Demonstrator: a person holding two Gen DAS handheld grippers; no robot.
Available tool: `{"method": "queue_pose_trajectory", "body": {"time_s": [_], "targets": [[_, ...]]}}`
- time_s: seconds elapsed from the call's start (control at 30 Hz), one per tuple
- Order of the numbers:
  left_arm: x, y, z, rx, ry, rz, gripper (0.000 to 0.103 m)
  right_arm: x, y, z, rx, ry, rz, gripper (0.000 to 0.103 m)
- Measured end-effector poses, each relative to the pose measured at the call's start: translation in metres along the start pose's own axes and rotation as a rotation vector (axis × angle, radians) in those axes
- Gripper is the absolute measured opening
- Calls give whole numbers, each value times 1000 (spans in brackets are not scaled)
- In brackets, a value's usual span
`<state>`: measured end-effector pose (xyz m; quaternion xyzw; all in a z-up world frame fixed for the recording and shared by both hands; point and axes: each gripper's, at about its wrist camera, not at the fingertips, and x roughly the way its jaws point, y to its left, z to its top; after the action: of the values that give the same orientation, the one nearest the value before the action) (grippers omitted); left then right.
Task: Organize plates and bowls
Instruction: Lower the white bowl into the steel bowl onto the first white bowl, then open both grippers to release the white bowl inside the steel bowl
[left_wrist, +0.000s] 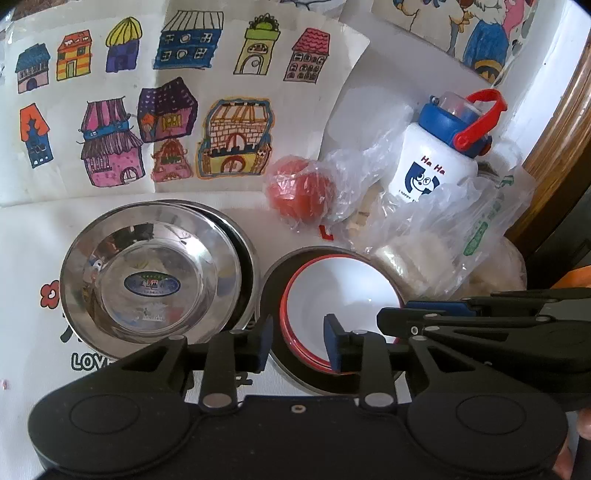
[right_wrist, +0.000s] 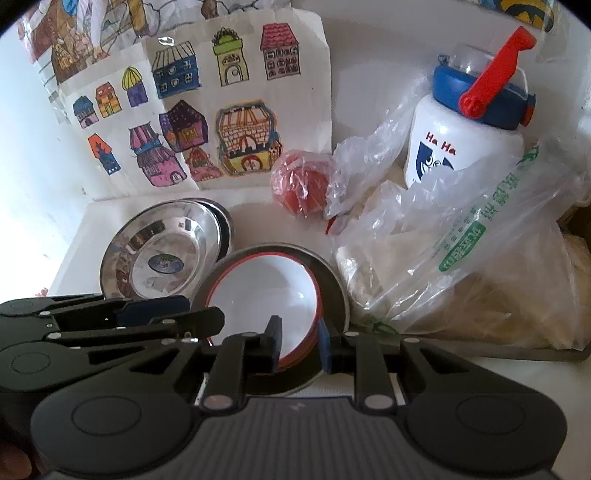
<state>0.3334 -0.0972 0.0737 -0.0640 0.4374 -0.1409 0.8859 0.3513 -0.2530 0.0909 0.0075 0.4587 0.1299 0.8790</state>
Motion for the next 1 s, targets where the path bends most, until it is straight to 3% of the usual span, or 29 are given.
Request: {"method": "queue_pose_trajectory", "body": {"time_s": [0.3, 0.63, 1.0], "targets": [[-6, 3, -1, -15, -17, 0, 47, -5, -3, -3, 18, -17, 7, 26], [-24, 9, -6, -52, -71, -5, 70, -25, -16, -16, 65, -93, 32, 56], [-47, 17, -19, -78, -127, -3, 87, -55, -24, -37, 100, -167, 61, 74]]}}
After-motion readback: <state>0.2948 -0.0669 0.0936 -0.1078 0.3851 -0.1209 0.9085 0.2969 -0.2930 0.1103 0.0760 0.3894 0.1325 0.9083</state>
